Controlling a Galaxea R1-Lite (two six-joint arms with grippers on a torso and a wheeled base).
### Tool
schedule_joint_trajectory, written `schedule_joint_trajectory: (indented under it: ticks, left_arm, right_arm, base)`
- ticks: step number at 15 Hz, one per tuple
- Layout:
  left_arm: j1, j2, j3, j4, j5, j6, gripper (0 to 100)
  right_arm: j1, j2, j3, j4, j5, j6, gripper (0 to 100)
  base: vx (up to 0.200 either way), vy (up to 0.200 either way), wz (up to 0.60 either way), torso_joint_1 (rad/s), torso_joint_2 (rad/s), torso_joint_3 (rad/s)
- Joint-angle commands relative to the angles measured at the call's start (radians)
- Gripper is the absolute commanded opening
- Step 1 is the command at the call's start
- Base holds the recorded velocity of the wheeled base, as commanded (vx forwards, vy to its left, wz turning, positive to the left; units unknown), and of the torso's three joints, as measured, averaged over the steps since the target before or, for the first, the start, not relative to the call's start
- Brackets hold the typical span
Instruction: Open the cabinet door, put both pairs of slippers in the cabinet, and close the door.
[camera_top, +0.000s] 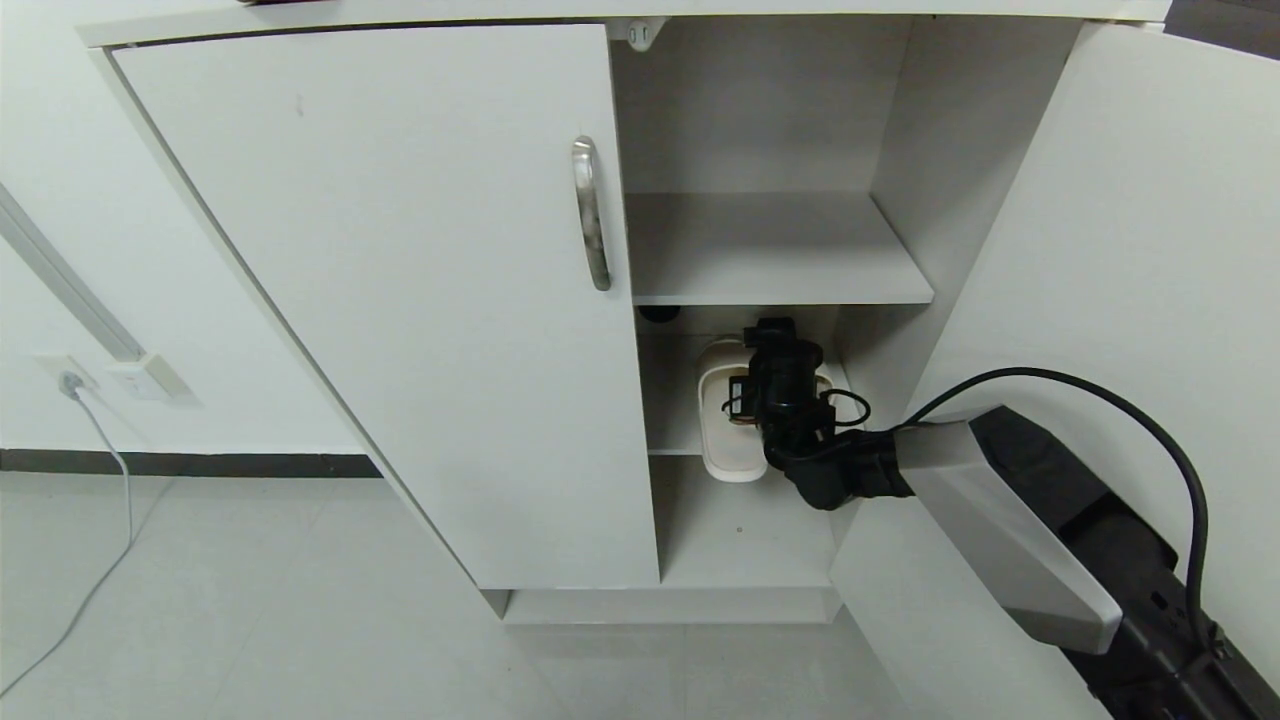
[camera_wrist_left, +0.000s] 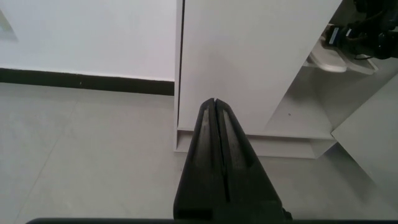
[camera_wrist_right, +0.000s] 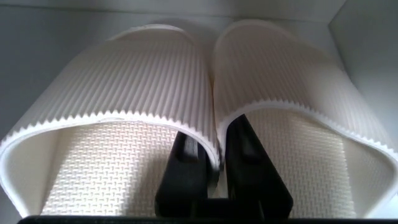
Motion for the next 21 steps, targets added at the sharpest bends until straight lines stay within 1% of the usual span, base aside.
schedule_joint_trajectory:
  ticks: [1, 8, 9, 13, 14, 17, 21]
  left_arm:
    - [0.0, 0.001, 0.0, 0.0, 0.0, -0.001, 0]
    - [0.0, 0.0, 0.0, 0.0, 0.002, -0.001, 0]
    - [0.0, 0.001, 0.0, -0.001, 0.002, -0.002, 0]
    - [0.0, 0.0, 0.0, -0.001, 0.002, -0.002, 0]
    - [0.0, 0.0, 0.0, -0.001, 0.002, -0.001, 0]
    - [0.0, 0.0, 0.0, 0.0, 0.002, -0.001, 0]
    - [0.0, 0.0, 0.0, -0.001, 0.002, -0.001, 0]
  right_arm:
    - [0.0, 0.0, 0.0, -0.001, 0.004, 0.0, 0]
    - [0.0, 0.009, 0.0, 0.004, 0.006, -0.001, 0]
    - [0.0, 0.013, 0.0, 0.003, 0.006, -0.001, 100]
    - [0.005, 0.004, 0.0, -0.001, 0.003, -0.009, 100]
    - [0.008, -0.02, 0.024, -0.004, 0.003, -0.009, 100]
    - [0.025, -0.089, 0.156, -0.048, 0.0, -0.006, 100]
    - [0.055, -0.215, 0.445, -0.221, -0.002, -0.007, 100]
  base:
    - [0.0, 0.0, 0.0, 0.0, 0.0, 0.0]
    - [0.0, 0.0, 0.0, 0.0, 0.0, 0.0]
    - [0.0, 0.0, 0.0, 0.0, 0.0, 0.0]
    - [0.0, 0.0, 0.0, 0.0, 0.0, 0.0]
    - [0.0, 0.0, 0.0, 0.0, 0.0, 0.0]
    - [0.0, 0.0, 0.0, 0.0, 0.0, 0.0]
    - [0.0, 0.0, 0.0, 0.0, 0.0, 0.0]
